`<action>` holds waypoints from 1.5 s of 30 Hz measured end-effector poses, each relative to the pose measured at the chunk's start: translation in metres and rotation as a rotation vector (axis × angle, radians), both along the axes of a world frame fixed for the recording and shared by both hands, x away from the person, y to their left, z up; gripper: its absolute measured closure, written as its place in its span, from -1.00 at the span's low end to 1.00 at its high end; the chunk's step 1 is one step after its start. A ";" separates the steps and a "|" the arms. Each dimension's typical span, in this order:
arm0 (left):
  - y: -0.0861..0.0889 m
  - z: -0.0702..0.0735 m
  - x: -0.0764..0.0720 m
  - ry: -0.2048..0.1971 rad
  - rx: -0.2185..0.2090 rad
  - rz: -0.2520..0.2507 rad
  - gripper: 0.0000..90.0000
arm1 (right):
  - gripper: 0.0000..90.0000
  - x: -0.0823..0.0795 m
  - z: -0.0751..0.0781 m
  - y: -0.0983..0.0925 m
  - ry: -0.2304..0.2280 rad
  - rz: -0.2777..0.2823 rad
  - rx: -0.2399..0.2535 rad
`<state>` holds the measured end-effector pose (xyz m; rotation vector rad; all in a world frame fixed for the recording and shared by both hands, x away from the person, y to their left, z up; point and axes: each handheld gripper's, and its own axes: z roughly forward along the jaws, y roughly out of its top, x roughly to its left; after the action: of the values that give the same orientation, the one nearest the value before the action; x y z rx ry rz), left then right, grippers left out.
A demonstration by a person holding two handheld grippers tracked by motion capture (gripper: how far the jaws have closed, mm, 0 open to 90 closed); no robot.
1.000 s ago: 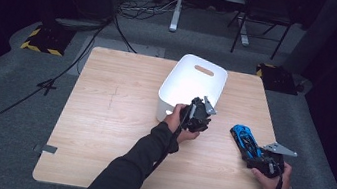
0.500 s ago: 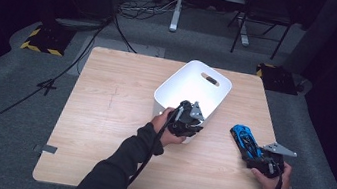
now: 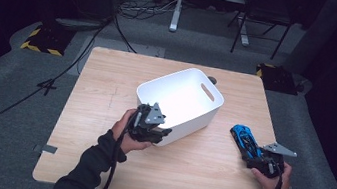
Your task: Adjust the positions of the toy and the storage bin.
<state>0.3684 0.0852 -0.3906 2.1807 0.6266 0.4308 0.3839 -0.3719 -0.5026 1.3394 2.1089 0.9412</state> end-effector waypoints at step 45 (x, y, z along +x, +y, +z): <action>0.003 -0.014 0.113 0.161 -0.236 0.359 0.08 | -0.46 0.001 0.000 -0.001 0.006 0.011 0.001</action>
<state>0.4817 0.0887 -0.4043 1.8915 1.1096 0.3472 0.3848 -0.3728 -0.5023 1.3337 2.1222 0.9435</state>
